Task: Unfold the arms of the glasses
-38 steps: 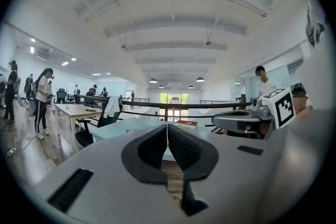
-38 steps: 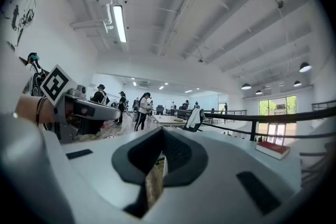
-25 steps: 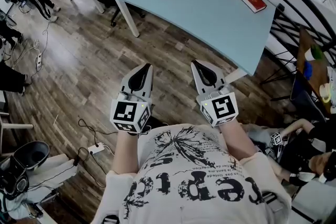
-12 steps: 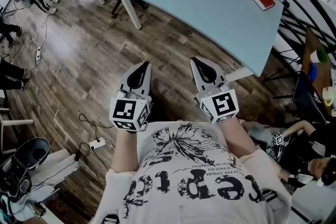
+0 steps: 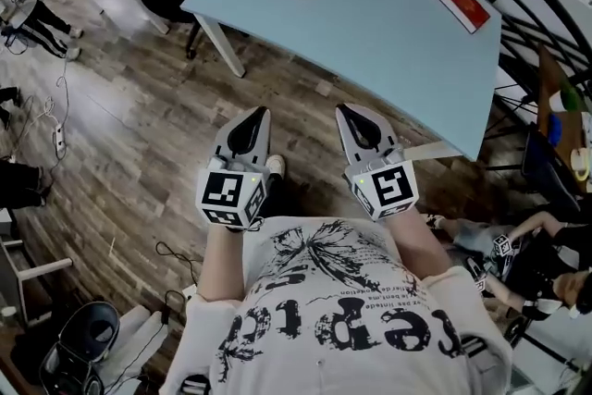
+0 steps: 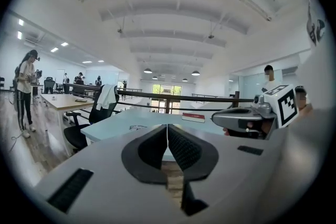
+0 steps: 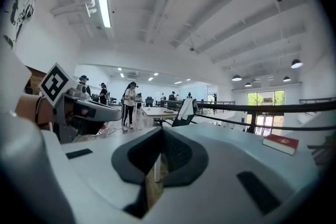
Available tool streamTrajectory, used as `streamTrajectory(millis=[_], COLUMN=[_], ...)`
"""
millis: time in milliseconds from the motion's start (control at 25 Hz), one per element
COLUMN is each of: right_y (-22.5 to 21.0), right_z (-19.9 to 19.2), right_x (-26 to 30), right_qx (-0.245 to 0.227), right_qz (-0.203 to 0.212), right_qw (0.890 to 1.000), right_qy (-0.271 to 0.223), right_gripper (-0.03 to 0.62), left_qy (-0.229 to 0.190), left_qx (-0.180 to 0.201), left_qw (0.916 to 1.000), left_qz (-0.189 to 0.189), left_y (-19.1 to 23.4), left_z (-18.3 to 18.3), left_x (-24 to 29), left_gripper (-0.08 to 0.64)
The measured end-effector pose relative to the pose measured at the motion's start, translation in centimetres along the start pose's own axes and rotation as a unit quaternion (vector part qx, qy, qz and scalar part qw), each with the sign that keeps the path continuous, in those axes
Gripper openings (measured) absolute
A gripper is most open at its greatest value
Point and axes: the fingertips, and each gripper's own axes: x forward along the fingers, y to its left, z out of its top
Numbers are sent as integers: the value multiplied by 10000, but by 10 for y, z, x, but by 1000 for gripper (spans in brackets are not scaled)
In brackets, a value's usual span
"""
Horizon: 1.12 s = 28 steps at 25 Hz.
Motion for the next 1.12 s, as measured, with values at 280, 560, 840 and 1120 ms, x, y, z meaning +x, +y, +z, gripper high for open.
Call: streamTrajectory(millis=[280, 560, 840, 1120], right_y=[-22, -46, -74, -127], right_z=[17, 26, 18, -3], right_x=[136, 214, 263, 319], right_qx=[131, 285, 248, 351], right_qz=[-692, -1268, -1484, -1594], right_qw=[9974, 9911, 9876, 9848], right_qy=[162, 272, 451, 598], right_gripper=[6, 6, 6, 6], left_qy=[154, 215, 365, 561], left_qx=[230, 344, 252, 335], left_qw=[9980, 9941, 9908, 9879], left_qz=[-560, -1005, -1279, -1408], left_y=[124, 197, 226, 250], left_z=[32, 56, 48, 42], left_x=[81, 144, 197, 269], left_gripper=[20, 20, 20, 20])
